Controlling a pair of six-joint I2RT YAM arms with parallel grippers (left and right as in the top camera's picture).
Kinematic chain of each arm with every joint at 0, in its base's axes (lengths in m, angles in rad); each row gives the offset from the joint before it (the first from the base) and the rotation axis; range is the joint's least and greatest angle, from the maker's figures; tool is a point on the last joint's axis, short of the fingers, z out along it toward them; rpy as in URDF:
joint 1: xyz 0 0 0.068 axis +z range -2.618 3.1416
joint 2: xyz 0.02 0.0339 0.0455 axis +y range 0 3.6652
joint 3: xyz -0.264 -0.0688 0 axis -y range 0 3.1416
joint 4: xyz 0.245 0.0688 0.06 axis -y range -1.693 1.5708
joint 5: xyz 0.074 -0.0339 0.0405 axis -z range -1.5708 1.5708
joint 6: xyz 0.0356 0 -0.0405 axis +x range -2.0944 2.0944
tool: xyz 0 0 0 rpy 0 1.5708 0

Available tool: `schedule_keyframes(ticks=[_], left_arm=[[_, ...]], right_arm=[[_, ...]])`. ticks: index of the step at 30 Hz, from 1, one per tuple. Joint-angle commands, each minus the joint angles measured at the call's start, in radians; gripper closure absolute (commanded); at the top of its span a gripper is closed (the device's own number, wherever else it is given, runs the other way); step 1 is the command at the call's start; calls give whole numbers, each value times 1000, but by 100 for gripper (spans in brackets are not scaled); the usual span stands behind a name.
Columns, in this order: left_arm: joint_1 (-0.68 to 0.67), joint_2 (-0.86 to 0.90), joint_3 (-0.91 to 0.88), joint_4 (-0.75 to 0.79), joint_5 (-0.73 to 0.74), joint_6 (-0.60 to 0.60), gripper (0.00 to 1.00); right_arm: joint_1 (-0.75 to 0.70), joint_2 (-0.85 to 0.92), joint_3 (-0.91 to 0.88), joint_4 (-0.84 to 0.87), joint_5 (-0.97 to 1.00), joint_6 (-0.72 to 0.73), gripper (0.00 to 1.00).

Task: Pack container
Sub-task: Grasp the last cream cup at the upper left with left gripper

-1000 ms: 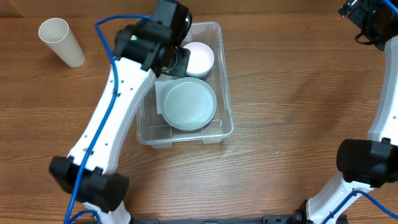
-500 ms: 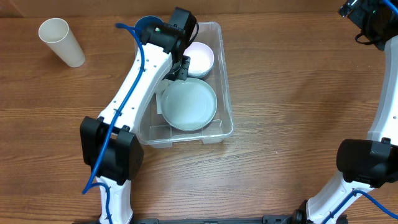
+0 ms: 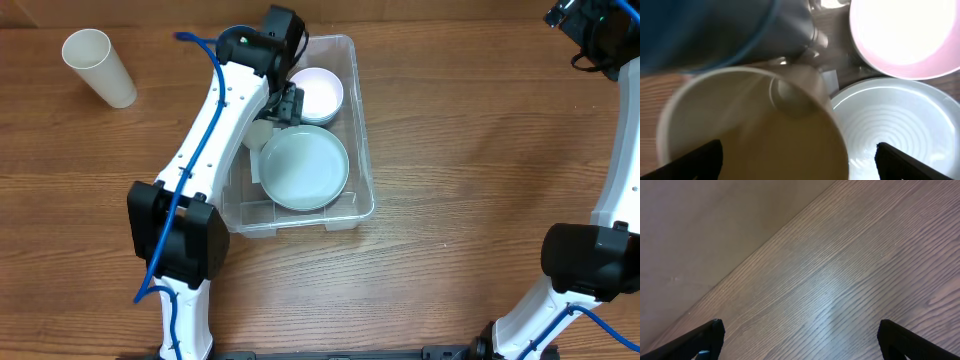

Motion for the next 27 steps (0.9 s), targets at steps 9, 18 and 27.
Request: schedule_keyframes(ticks=[9,18,27], left_arm=[[117,-5,583,-170,-123,46,0],[574,53,566,16,92,17,6],[600,328,566,184,200,27,8]], right_arm=[[1,1,6,6,7,5,0],[1,1,6,6,7,5,0],[1,1,6,6,7,5,0]])
